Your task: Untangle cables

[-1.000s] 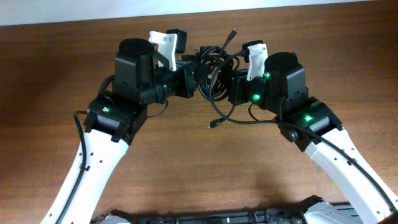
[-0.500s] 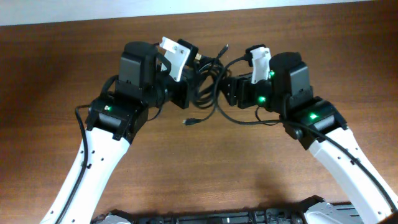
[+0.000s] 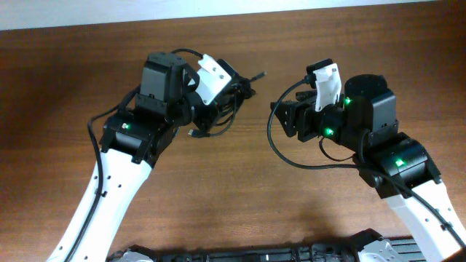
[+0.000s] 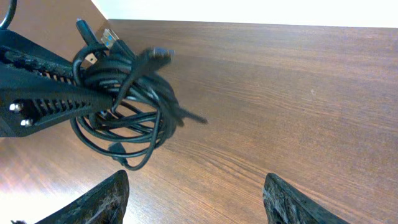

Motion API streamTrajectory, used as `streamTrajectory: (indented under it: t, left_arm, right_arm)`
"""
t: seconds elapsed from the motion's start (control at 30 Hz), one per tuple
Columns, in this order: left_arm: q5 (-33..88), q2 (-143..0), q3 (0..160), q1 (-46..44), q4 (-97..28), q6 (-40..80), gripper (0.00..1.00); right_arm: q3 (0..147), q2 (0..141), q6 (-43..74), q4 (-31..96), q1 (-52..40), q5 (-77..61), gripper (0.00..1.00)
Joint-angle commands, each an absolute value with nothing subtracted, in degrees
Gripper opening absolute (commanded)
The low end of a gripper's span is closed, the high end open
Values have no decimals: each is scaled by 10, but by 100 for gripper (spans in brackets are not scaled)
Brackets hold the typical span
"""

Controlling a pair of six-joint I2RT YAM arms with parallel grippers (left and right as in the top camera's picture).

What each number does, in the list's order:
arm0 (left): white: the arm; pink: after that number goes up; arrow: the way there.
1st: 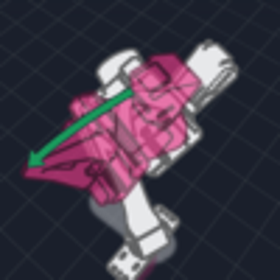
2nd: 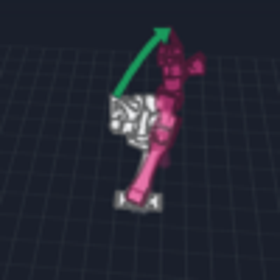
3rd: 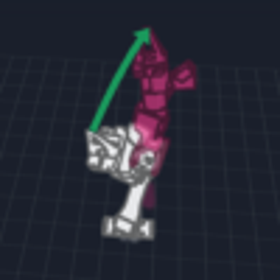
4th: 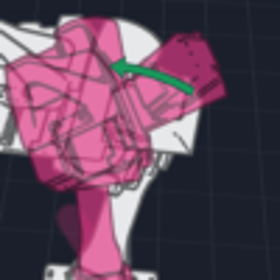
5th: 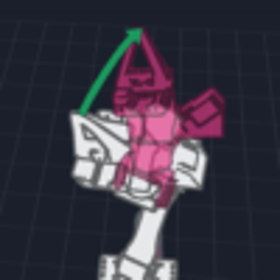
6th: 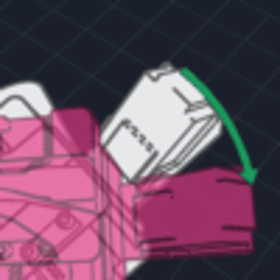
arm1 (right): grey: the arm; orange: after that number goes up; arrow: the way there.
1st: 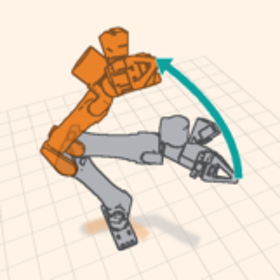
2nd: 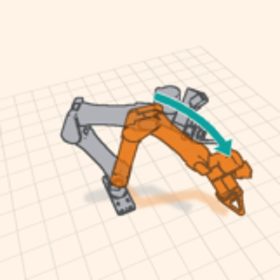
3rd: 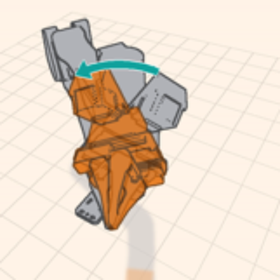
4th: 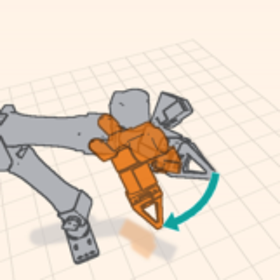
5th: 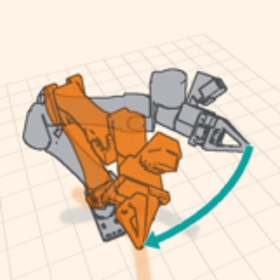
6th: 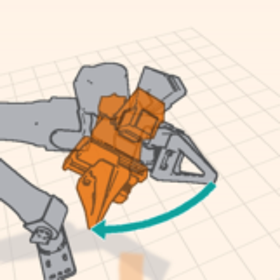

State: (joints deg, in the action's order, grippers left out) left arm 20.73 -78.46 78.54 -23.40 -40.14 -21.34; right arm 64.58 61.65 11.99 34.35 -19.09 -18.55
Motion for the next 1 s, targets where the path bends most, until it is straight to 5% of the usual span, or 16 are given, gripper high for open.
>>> streamTrajectory:
  t: [0.0, 0.8, 0.97]
  left_arm:
    - [334, -769, 792, -232, -400, -344, 0]
    - [464, -767, 792, -232, -394, -432, 0]
    - [463, -768, 792, -232, -349, -331, 0]
  right_arm:
    - [655, 612, 83, 353, -187, -191, 68]
    - [655, 588, 6, 384, -187, -251, 57]
    - [655, 588, 2, 384, -187, -251, 54]
